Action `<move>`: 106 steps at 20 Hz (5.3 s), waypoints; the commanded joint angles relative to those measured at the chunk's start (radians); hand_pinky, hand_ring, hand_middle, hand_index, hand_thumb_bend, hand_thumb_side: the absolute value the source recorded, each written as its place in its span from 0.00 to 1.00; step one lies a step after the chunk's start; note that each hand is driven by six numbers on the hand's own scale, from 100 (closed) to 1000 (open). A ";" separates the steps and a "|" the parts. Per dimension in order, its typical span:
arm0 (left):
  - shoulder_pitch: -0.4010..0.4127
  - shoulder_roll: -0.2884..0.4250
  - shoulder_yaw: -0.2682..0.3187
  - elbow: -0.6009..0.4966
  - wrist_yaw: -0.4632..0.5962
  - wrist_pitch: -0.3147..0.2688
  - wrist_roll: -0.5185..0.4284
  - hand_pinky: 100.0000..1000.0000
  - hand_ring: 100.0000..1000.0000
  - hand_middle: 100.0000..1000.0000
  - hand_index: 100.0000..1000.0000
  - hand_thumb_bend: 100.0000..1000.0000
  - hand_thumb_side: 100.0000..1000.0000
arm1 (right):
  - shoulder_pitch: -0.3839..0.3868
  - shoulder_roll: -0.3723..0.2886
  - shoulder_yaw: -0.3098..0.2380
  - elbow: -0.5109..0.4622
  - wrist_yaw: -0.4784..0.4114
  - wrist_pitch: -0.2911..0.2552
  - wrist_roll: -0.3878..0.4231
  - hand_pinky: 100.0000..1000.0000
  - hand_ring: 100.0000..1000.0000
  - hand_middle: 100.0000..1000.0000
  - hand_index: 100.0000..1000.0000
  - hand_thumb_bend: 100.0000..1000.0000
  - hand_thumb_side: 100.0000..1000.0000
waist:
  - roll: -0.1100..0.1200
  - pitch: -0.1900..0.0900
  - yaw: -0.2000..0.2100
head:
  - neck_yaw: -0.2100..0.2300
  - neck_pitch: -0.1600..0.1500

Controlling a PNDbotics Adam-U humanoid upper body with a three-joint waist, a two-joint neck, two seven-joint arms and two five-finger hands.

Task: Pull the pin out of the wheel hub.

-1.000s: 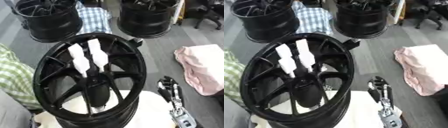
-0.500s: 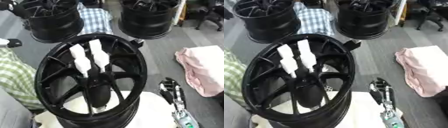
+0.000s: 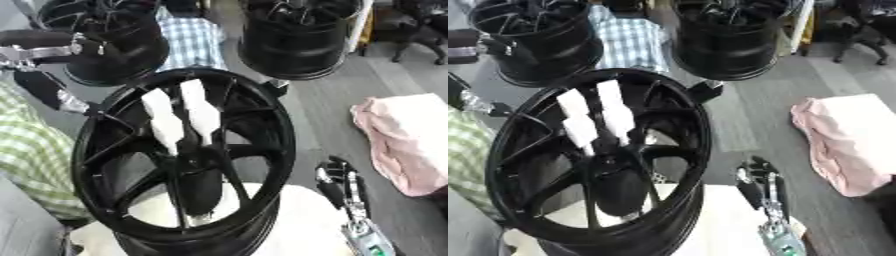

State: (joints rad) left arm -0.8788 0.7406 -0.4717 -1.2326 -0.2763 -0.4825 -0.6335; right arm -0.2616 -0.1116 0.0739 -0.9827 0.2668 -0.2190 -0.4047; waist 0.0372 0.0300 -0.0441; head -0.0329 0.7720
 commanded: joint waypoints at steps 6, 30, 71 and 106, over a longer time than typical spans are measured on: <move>-0.042 -0.003 -0.011 0.005 0.034 -0.272 -0.272 0.87 0.84 0.84 0.91 0.40 0.33 | -0.008 -0.008 -0.001 -0.008 0.004 -0.003 -0.001 0.71 0.70 0.66 0.81 0.00 0.43 | 0.004 -0.016 -0.005 | -0.003 -0.002; -0.072 -0.111 -0.077 0.161 -0.074 -0.424 -0.273 0.86 0.83 0.82 0.89 0.28 0.16 | -0.017 -0.006 0.008 -0.015 0.011 -0.011 0.008 0.71 0.70 0.66 0.81 0.00 0.43 | 0.012 -0.005 -0.025 | 0.010 -0.002; -0.133 -0.126 0.012 0.222 0.006 -0.396 -0.273 0.77 0.63 0.47 0.60 0.00 0.05 | -0.020 -0.003 0.012 -0.014 0.012 -0.012 0.013 0.71 0.70 0.66 0.81 0.00 0.44 | 0.015 -0.001 -0.031 | 0.017 -0.002; 0.616 -0.228 0.814 0.189 0.012 0.171 0.118 0.71 0.71 0.67 0.79 0.28 0.57 | -0.029 -0.004 -0.009 -0.022 -0.008 0.003 -0.009 0.71 0.70 0.66 0.81 0.00 0.45 | -0.018 0.017 0.021 | -0.018 -0.002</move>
State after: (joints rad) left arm -0.2561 0.5242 0.3020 -1.0196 -0.2961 -0.3363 -0.5525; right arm -0.2734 -0.1099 0.0687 -0.9840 0.2633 -0.2187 -0.4130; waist 0.0159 0.0505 -0.0238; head -0.0535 0.7718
